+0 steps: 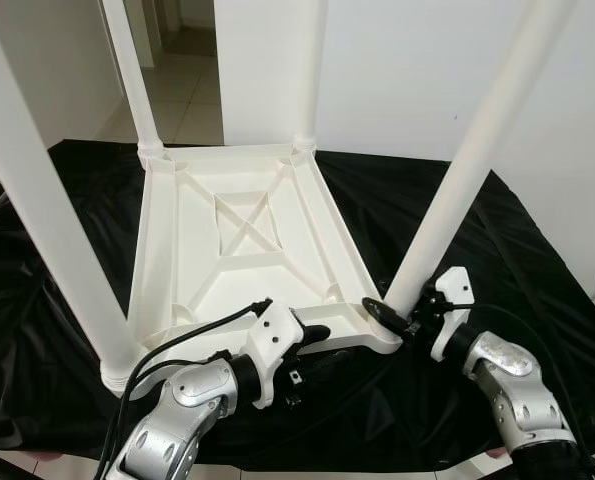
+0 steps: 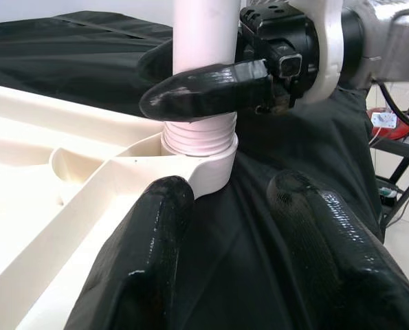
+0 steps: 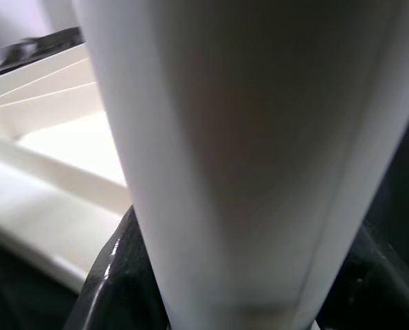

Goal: Building children table

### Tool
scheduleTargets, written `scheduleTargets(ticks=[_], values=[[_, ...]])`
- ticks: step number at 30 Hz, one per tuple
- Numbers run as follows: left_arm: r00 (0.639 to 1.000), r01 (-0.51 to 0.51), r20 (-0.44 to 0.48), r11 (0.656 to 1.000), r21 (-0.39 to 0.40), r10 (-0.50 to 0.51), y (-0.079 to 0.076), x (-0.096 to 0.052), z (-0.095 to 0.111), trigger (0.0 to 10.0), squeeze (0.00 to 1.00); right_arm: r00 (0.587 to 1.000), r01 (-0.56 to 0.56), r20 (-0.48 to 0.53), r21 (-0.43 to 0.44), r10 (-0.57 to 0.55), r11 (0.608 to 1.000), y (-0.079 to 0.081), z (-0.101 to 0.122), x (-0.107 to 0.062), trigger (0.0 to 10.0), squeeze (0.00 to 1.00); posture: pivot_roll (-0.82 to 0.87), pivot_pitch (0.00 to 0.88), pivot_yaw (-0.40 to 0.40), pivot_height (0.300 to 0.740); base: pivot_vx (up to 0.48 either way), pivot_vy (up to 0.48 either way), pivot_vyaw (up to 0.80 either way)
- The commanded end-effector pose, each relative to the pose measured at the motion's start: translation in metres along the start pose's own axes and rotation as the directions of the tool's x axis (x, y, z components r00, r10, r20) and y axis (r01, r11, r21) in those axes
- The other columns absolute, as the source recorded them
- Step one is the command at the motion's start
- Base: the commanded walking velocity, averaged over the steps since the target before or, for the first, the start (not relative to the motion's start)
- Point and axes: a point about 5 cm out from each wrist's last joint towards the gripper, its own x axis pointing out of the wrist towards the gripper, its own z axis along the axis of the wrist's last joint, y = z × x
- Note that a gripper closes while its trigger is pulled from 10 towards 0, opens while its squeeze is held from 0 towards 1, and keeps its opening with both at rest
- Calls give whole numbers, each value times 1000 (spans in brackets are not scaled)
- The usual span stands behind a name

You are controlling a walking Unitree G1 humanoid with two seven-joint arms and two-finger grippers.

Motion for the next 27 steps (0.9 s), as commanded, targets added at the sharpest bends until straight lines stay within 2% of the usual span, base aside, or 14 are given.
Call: scheduleTargets(ticks=[1, 3, 7, 9, 10, 12, 17, 18, 19, 20, 22, 24, 25, 27], values=[[999, -33, -8, 999, -6, 33, 0, 1, -1, 10000, 0, 995, 38, -92, 17, -36, 999, 10, -16, 2, 0, 0, -14, 63, -50, 740, 0, 0, 0], [999, -33, -8, 999, -6, 33, 0, 1, -1, 10000, 0, 986, 129, -110, 36, -125, 991, 14, -16, 5, 0, 0, -16, 62, -53, 740, 0, 0, 0], [999, -33, -7, 999, -6, 33, 0, 2, -1, 10000, 0, 978, 183, -114, 62, -175, 981, 14, -15, 7, 0, 0, -16, 62, -54, 740, 0, 0, 0], [1000, -30, -7, 1000, -6, 30, 0, 2, -1, 10000, 0, 936, 339, -142, 110, -323, 934, 14, -15, 10, 0, 0, -19, 58, -53, 740, 0, 0, 0], [1000, -30, -7, 1000, -6, 30, 0, 2, -1, 10000, 0, 936, 339, -142, 110, -323, 934, 14, -15, 10, 0, 0, -19, 58, -53, 740, 0, 0, 0], [1000, -28, -8, 1000, -5, 28, 0, 2, -1, 10000, 0, 889, 448, -166, 124, -427, 885, 16, -15, 12, 0, 0, -22, 55, -52, 740, 0, 0, 0], [1000, -25, -9, 1000, -4, 25, 0, 2, -2, 10000, 0, 840, 533, -194, 118, -507, 838, 19, -17, 14, 0, 0, -22, 53, -53, 740, 0, 0, 0], [1000, -24, -10, 1000, 0, 24, 1, 3, -1, 10000, 0, 772, 625, -230, 112, -592, 772, 23, -21, 17, 0, 0, -20, 49, -59, 740, 0, 0, 0], [1000, -24, -10, 1000, 0, 24, 1, 3, -1, 10000, 0, 772, 625, -230, 112, -592, 772, 23, -21, 17, 0, 0, -20, 49, -59, 740, 0, 0, 0], [1000, -25, -10, 1000, 3, 25, 2, 3, -1, 10000, 0, 741, 663, -246, 124, -624, 738, 25, -22, 19, 0, 0, -18, 44, -62, 740, 0, 0, 0], [1000, -25, -10, 1000, 6, 25, 2, 3, -1, 10000, 0, 721, 686, -258, 132, -643, 716, 27, -22, 20, 0, 0, -17, 42, -63, 740, 0, 0, 0], [1000, -26, -9, 1000, 6, 26, 3, 3, -1, 10000, 0, 713, 695, -262, 144, -650, 704, 31, -20, 24, 0, 0, -16, 40, -64, 740, 0, 0, 0], [1000, -27, -8, 1000, 6, 27, 3, 3, -1, 10000, 0, 745, 662, -255, 178, -616, 728, 39, -18, 31, 0, 0, -17, 37, -65, 740, 0, 0, 0], [1000, -28, -7, 1000, 6, 28, 3, 3, -1, 10000, 0, 771, 634, -239, 198, -590, 748, 44, -14, 35, 0, 0, -18, 29, -68, 740, 0, 0, 0]])
